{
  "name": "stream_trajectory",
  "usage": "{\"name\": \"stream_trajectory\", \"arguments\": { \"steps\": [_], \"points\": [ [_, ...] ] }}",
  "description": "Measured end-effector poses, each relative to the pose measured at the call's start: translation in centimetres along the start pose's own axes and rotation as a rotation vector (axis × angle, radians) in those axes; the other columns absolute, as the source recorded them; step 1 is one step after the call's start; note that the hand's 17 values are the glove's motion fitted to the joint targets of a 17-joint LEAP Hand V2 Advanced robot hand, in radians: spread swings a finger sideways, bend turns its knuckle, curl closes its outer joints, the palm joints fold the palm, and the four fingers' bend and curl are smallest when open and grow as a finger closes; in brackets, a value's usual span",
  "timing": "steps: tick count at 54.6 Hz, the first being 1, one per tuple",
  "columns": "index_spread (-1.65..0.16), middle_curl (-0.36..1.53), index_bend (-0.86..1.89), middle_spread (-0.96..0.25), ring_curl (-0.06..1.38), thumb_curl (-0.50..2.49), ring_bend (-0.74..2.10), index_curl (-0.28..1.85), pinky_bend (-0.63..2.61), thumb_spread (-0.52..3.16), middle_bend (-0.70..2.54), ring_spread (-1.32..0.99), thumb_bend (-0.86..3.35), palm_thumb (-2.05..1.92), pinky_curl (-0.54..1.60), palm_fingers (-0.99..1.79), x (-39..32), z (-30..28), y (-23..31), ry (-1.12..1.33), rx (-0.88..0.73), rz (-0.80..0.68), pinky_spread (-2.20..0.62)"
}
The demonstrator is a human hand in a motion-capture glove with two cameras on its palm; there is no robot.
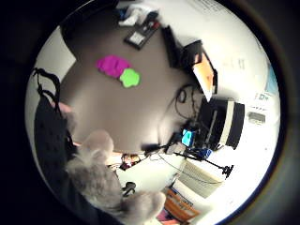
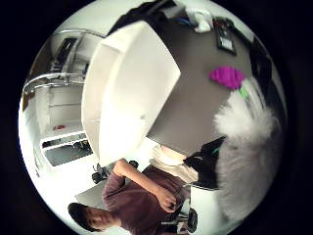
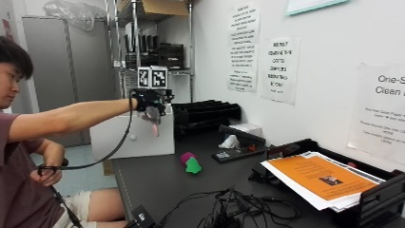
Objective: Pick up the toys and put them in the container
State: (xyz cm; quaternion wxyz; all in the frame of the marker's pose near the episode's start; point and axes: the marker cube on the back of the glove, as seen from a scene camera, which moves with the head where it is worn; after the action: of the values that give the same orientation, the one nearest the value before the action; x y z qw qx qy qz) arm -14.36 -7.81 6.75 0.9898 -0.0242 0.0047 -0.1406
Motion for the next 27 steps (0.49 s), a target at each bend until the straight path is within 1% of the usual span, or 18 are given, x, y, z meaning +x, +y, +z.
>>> {"name": "stream_trajectory", "arguments": {
  "steps": [6,18,27],
  "points": [
    [-0.34,0.73,0.72,-0.31,0.58,0.87,1.24,0.34,0.95,0.63,1.03,-0.34,0.08,0.59,0.43,1.13,-1.5,-3.2,-0.5,0.007,0.061,-0.022,-0.39],
    [-0.32,0.77,0.75,-0.3,0.58,0.95,1.27,0.42,0.96,0.59,1.04,-0.33,0.06,0.59,0.44,1.11,-7.9,-9.6,-3.4,-0.035,0.228,-0.094,-0.39],
    [-0.31,0.8,0.75,-0.29,0.58,1.0,1.28,0.47,0.97,0.56,1.05,-0.32,0.05,0.59,0.45,1.11,-13.7,-12.0,-6.0,-0.07,0.306,-0.166,-0.39]
  ]
}}
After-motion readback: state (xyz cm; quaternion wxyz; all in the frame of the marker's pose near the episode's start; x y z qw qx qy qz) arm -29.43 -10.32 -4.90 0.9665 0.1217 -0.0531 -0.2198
